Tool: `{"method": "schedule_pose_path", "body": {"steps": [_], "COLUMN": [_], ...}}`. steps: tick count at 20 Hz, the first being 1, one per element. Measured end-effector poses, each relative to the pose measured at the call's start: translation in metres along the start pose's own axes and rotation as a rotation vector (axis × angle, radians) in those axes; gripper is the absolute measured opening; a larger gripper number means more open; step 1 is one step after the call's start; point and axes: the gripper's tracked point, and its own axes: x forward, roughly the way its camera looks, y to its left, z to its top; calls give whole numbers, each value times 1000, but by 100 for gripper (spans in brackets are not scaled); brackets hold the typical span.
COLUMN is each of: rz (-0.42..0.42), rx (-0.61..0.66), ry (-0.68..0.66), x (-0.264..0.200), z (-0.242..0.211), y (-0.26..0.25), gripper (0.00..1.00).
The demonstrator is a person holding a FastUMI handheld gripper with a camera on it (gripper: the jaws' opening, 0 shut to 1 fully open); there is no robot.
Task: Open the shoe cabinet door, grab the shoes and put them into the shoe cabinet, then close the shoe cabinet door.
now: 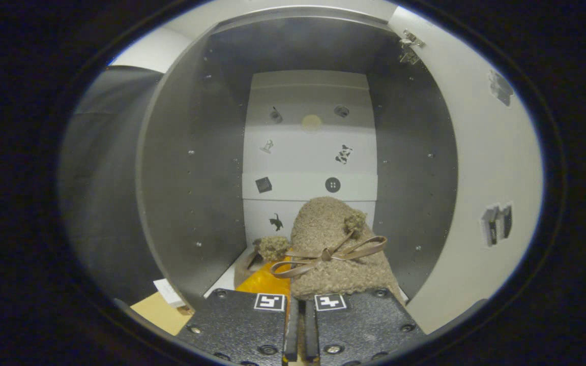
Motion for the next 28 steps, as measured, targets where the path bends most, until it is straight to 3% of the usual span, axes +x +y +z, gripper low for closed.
{"method": "schedule_pose_path", "body": {"steps": [11,28], "rz": [-35,-126], "rx": [83,148], "ry": [115,416], "x": [120,153], "z": [-49,-99], "y": [-17,-25], "gripper": [9,9]}}
